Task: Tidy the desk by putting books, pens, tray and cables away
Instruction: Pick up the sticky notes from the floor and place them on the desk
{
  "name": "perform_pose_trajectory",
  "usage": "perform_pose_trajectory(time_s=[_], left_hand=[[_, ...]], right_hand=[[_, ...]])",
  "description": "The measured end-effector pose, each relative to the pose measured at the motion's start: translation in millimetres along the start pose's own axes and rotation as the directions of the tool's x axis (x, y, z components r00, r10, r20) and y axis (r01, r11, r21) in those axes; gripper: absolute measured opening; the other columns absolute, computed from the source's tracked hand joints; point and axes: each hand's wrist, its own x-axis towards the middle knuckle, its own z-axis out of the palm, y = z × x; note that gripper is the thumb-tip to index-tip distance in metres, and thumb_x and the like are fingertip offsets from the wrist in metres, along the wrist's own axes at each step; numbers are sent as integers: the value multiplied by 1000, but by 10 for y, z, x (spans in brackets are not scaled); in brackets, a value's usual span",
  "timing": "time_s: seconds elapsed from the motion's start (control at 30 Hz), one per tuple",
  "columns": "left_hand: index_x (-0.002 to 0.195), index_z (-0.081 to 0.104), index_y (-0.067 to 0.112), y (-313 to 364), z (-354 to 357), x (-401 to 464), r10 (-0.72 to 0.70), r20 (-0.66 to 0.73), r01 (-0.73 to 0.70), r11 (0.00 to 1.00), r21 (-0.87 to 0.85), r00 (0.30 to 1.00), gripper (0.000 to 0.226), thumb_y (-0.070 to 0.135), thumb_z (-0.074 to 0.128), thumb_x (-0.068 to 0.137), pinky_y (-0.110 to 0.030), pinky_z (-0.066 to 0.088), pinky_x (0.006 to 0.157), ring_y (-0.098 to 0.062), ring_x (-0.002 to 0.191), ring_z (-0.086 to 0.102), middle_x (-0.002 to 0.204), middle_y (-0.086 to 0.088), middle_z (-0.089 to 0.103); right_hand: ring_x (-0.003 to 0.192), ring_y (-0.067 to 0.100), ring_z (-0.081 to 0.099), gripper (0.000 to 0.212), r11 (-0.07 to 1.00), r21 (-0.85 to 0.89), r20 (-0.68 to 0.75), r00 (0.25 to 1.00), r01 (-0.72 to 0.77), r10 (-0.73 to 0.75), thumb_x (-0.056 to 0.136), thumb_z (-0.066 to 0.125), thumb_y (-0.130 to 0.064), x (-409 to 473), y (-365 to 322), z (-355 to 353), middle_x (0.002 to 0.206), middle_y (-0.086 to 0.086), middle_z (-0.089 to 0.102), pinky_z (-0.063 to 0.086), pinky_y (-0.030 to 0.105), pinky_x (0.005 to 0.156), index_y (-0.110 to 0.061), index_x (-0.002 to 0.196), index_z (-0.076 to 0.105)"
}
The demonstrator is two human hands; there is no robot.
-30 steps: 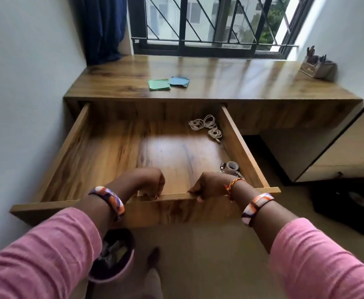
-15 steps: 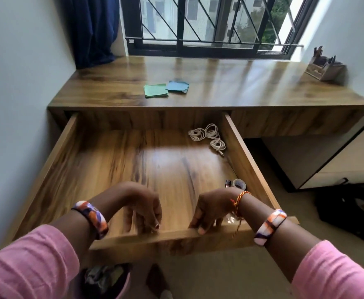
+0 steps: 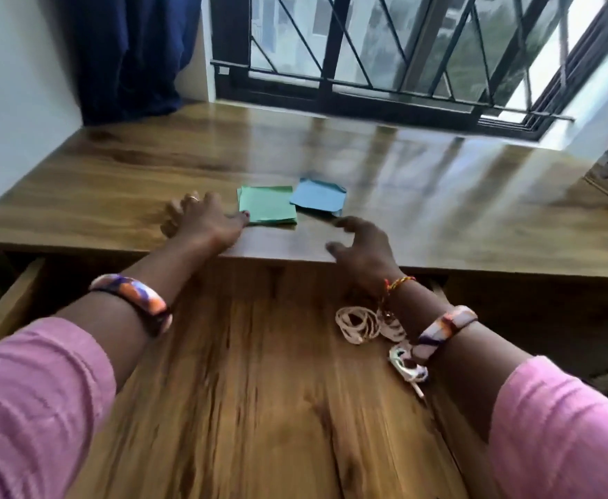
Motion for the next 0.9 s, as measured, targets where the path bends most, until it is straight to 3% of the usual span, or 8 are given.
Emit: perform_pose_trajectory(time_s=[0.13,0.2,0.27,0.37,0.47,0.63,0.77,0.9], left_hand=[[149,10,20,174,168,609,-81,60,87,990,-114,995,83,53,53,86,-52,0,114,-39,141,-16,155,-16,-15],[148,13,21,111,306,884,-98,138,128,964,-233,986,102,60,67,70,-52,11,116,-40,142,-2,156,-19,-3],[140,29,27,38,452,1022,-94,155,132,957,-257,984,124,65,76,31,-52,27,110,-39,137,23,152,-19,21],[120,43,34,-106,692,1274,-102,121,135,941,-309,987,116,63,77,12,-58,34,103,-38,130,35,144,-17,36],[120,47,31,-17,568,1072,-34,152,81,946,-315,988,104,54,82,24,-54,38,102,-35,126,40,137,-14,46],[136,36,24,218,404,826,76,41,-75,997,-33,996,73,27,72,72,-41,26,107,-35,130,34,139,-11,43],[139,23,5,381,299,717,8,138,-1,999,-49,990,89,11,78,69,-40,41,101,-36,125,43,137,-20,42],[117,56,-7,425,199,550,28,260,-28,1000,-3,965,47,7,74,76,-33,47,81,-33,114,57,123,-21,58]], right_hand=[[126,35,40,47,989,-95,-132,986,-113,100,91,53,-28,711,62,153,129,19,54,37,37,101,-6,132,44],[128,38,37,54,980,-78,-80,980,-186,180,92,52,-35,970,85,270,133,22,47,35,39,101,-4,133,36],[128,40,34,61,961,-82,-50,964,-264,261,90,52,-41,1155,101,348,136,23,40,31,40,103,-5,134,30],[124,38,35,65,965,-85,-81,967,-247,240,82,63,-39,1372,141,379,132,17,43,33,42,102,-8,130,33],[115,35,45,59,975,-35,-16,975,-220,220,72,73,-34,1460,174,375,123,14,52,40,41,95,-11,116,39],[108,31,54,40,963,-203,166,963,-179,213,73,72,-27,1369,62,248,120,20,54,45,34,85,-8,104,56],[124,31,45,66,960,-257,246,953,-111,176,77,73,-21,1253,-11,82,137,17,43,42,37,101,-3,132,42],[118,33,51,76,967,-239,352,920,-90,173,73,77,-20,1073,0,-18,134,16,49,45,45,99,-5,136,38]])
